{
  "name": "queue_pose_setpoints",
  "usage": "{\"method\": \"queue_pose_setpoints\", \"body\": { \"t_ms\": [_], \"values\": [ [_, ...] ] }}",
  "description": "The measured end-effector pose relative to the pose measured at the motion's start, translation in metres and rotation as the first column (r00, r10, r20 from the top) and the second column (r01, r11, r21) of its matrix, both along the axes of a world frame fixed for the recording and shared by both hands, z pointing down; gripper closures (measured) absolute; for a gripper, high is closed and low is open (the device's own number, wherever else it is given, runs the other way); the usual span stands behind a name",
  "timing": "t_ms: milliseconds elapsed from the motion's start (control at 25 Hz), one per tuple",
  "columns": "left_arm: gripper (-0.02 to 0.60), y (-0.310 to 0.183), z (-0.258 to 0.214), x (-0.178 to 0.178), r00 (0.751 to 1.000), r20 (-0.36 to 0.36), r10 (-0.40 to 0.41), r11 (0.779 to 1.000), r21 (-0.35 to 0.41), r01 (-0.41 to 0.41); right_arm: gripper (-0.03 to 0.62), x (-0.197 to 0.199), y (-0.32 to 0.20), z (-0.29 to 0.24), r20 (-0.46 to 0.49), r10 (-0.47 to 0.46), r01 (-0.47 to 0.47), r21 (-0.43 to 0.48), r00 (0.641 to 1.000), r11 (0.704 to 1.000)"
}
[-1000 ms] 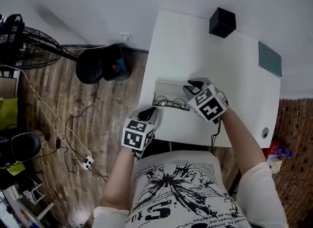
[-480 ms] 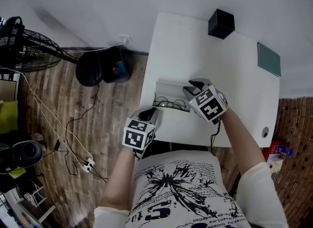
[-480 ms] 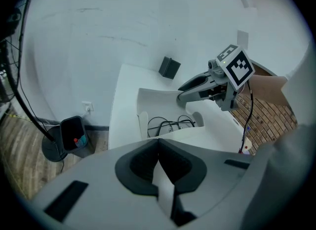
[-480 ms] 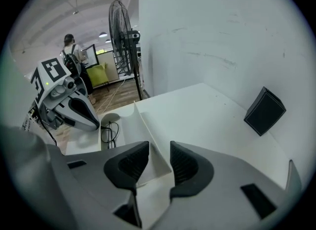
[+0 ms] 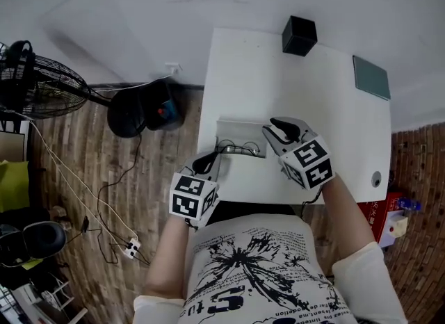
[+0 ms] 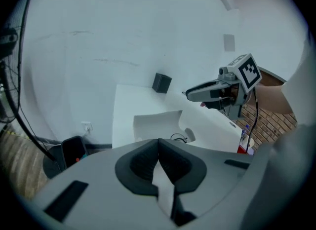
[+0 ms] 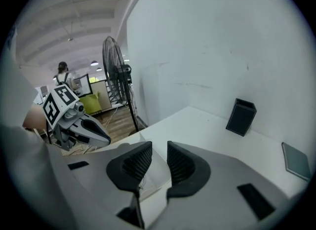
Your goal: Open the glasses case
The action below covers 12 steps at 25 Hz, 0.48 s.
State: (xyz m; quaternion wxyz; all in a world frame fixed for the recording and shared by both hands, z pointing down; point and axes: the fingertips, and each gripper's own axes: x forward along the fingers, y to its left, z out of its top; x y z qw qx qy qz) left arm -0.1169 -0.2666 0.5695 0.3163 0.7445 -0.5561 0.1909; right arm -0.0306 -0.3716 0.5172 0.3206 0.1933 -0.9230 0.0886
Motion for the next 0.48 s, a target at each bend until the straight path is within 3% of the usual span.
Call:
{"method": "queue_pose_setpoints", "body": {
  "t_ms": [240,480],
  "values": [
    [0.568,-0.003,-0.070,0.004,1.000,0.024,0.012,0.983,0.182,-0.017,0.545,0.024,0.017,-0.053,0.162,0.103,-0.117,0.077,0.981,0.990],
    [0.568,-0.008,-0.148,0.006,0.998,0.055,0.034,0.930,0.363,-0.051,0.579,0.053,0.018,-0.097,0.269,0.202,-0.245,0.137,0.942,0.960]
  ]
}}
